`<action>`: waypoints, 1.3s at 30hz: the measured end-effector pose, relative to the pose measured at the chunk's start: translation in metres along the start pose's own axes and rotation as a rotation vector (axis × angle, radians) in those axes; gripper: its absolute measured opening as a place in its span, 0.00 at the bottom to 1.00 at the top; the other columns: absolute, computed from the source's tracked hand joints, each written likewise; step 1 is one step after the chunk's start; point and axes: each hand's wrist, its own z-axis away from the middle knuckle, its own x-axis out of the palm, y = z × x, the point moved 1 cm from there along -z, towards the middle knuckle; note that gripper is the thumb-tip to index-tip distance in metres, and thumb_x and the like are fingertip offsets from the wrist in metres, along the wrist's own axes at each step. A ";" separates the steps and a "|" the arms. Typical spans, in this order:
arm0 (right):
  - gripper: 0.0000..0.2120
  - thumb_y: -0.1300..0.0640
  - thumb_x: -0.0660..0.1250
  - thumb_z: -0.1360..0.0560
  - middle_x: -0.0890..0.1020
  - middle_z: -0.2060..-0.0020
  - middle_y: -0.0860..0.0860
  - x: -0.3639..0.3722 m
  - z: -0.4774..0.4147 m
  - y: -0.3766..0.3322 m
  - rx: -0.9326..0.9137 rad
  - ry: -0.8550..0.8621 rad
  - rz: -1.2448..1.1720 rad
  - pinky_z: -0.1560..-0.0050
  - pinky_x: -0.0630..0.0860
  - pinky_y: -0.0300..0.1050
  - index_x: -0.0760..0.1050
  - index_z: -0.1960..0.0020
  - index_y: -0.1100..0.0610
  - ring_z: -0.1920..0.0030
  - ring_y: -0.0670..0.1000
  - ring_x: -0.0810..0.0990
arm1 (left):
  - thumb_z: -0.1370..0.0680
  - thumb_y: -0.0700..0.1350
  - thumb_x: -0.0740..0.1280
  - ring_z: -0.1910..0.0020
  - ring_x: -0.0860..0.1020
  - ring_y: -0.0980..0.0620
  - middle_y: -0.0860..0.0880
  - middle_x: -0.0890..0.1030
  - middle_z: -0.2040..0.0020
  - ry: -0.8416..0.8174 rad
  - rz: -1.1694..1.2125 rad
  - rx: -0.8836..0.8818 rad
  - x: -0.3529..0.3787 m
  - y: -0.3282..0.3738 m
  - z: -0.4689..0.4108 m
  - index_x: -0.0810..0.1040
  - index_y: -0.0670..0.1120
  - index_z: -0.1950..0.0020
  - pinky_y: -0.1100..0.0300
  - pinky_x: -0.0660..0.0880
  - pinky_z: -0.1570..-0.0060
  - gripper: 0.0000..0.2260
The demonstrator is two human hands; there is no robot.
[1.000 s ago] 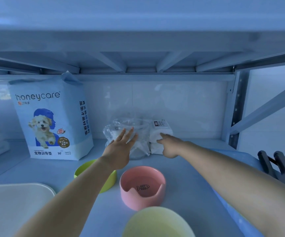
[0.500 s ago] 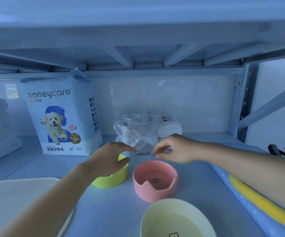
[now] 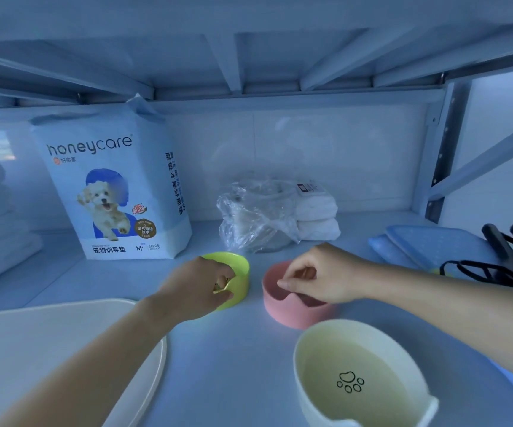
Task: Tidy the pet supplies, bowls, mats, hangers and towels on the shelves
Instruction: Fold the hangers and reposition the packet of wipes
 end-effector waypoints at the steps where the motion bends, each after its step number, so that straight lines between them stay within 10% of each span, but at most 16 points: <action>1: 0.11 0.42 0.69 0.30 0.81 0.68 0.37 0.001 0.002 -0.001 0.007 0.004 -0.015 0.61 0.73 0.31 0.83 0.56 0.48 0.65 0.35 0.78 | 0.26 0.53 0.67 0.60 0.73 0.58 0.61 0.78 0.57 0.013 -0.018 0.009 0.002 -0.001 0.000 0.77 0.55 0.48 0.64 0.71 0.59 0.08; 12: 0.06 0.48 0.71 0.33 0.79 0.71 0.40 0.007 0.011 -0.003 0.033 0.024 0.193 0.60 0.76 0.41 0.79 0.62 0.49 0.65 0.41 0.77 | 0.25 0.53 0.64 0.62 0.70 0.53 0.56 0.74 0.62 0.040 -0.087 0.127 0.011 0.027 -0.007 0.68 0.52 0.62 0.64 0.62 0.72 0.09; 17: 0.06 0.48 0.71 0.31 0.82 0.66 0.43 -0.001 0.012 0.011 0.075 0.048 0.261 0.60 0.75 0.41 0.80 0.59 0.49 0.63 0.43 0.78 | 0.24 0.52 0.63 0.57 0.75 0.50 0.52 0.79 0.56 0.010 -0.091 0.130 0.013 0.038 -0.018 0.74 0.48 0.57 0.55 0.75 0.59 0.09; 39: 0.07 0.54 0.72 0.30 0.73 0.70 0.46 -0.030 -0.018 0.073 0.122 0.056 0.355 0.69 0.63 0.38 0.81 0.53 0.54 0.63 0.50 0.72 | 0.24 0.53 0.63 0.59 0.70 0.51 0.53 0.77 0.57 0.025 -0.084 0.125 0.025 0.080 -0.063 0.76 0.48 0.54 0.61 0.65 0.66 0.09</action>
